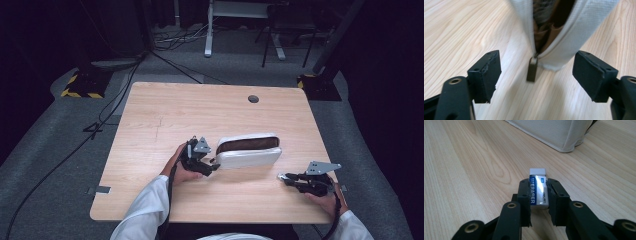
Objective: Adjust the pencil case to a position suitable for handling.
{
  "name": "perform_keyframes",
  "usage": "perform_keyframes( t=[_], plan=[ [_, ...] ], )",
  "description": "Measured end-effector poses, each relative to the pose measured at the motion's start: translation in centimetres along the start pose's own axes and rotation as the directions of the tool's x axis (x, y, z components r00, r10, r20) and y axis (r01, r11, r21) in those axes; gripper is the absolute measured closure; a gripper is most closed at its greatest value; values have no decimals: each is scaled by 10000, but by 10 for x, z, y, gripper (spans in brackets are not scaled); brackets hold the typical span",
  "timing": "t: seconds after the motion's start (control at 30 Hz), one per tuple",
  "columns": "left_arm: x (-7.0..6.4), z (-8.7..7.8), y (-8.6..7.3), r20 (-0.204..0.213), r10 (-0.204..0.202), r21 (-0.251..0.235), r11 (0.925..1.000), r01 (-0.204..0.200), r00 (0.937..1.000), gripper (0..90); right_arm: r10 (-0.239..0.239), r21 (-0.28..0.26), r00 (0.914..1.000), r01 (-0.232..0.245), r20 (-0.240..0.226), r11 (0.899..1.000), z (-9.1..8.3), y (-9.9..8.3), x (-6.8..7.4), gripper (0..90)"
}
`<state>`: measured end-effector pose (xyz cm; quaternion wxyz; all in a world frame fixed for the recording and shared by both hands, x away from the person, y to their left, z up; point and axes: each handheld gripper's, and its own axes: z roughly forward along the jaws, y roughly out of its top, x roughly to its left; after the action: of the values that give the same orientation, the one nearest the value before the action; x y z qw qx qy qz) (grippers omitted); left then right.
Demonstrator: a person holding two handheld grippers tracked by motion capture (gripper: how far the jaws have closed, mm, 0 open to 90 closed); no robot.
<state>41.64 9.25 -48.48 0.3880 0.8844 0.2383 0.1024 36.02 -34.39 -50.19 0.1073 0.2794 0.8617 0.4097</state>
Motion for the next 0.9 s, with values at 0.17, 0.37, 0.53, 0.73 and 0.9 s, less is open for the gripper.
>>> perform_keyframes(
  t=[0.17,0.37,0.53,0.73,0.9],
  plan=[
    [-2,-22,-21,-386,-319,370,9988,333,9987,169,68,14,10000,-68,12,10000,0,0,-1,733],
    [-14,-45,-50,-980,-303,709,9968,374,9947,160,148,-51,9999,-148,56,9999,-1,0,-2,733],
    [-23,-57,-72,-1326,-452,915,9941,576,9901,157,125,-64,9997,-123,192,9999,-3,1,-3,733],
    [-21,-65,-86,-1295,-1292,559,9889,1373,9831,152,284,-324,9990,-273,339,9991,-11,1,-9,733],
    [-20,-64,-86,-1359,-1331,556,9883,1417,9817,146,312,-594,9981,-280,530,9978,-22,2,-12,733]
  ],
)
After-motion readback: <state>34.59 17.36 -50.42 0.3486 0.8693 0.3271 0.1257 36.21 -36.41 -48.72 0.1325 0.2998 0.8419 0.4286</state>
